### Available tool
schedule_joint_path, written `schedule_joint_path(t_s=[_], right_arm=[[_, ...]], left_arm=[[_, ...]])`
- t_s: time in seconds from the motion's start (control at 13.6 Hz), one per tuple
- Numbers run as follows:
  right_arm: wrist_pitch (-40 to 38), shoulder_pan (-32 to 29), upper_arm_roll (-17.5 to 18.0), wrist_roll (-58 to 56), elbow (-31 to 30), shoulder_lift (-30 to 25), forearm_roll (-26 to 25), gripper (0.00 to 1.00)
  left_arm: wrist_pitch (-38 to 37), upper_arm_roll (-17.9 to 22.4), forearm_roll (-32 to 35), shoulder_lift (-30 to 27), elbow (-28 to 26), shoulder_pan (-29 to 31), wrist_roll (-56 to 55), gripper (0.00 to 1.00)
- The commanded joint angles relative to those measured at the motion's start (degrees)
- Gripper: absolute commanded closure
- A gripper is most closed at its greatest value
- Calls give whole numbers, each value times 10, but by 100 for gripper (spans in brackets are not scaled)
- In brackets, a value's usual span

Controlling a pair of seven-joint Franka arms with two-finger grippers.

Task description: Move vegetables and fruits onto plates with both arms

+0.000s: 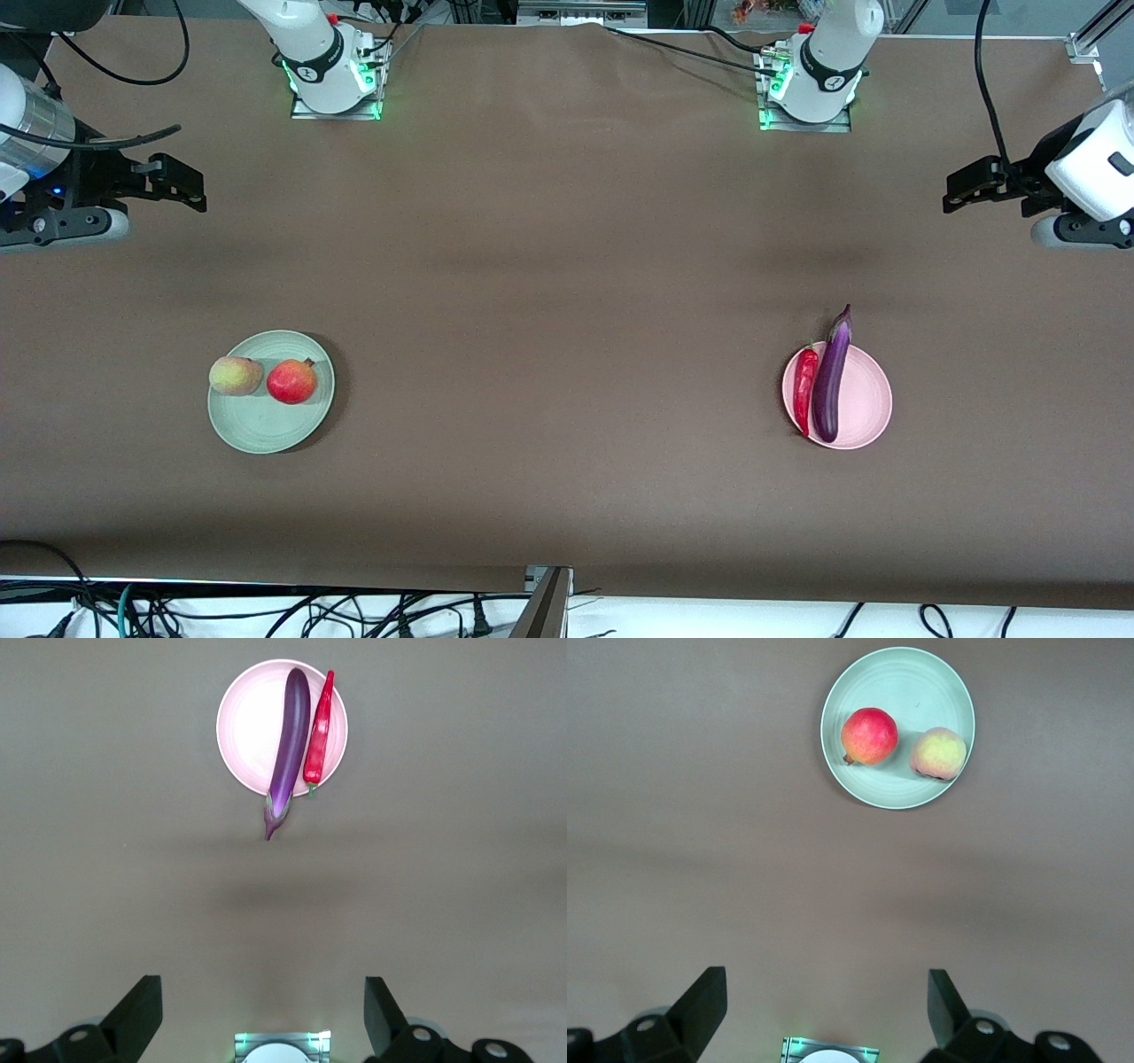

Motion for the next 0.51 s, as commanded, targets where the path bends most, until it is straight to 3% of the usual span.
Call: schedule_joint_path(t_s=[0.0, 0.44], right_arm=[[-2, -5, 4, -7, 11, 3, -1, 0], [-1, -7, 3, -7, 11, 3, 1, 0]], left_arm=[[13, 6, 2, -5, 15, -8, 5, 0], [32, 5, -10, 10, 20, -4, -32, 0]])
